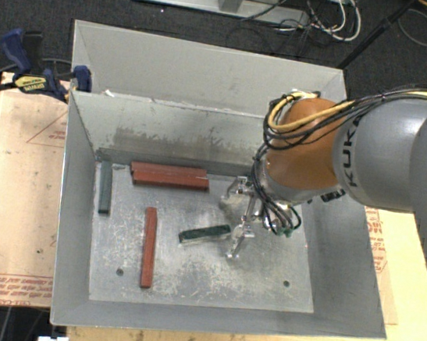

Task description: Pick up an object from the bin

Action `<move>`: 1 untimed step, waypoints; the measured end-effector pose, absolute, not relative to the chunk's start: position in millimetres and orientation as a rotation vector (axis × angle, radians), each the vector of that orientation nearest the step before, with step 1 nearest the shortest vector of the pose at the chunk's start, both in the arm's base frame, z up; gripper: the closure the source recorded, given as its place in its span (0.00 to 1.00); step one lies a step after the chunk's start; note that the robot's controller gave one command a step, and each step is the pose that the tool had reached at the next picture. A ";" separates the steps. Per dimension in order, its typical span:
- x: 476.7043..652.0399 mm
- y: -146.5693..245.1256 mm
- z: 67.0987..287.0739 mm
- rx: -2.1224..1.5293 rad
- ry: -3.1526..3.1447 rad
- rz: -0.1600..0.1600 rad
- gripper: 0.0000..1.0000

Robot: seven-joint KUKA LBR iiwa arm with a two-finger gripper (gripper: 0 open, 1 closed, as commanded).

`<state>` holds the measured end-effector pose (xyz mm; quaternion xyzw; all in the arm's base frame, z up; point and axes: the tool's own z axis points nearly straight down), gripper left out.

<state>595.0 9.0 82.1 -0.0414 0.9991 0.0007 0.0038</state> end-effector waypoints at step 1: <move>605.0 10.1 79.7 -0.190 3.119 0.003 1.00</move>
Offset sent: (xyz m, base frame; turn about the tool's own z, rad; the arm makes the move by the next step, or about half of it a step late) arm 0.0000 0.0000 0.0000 0.0000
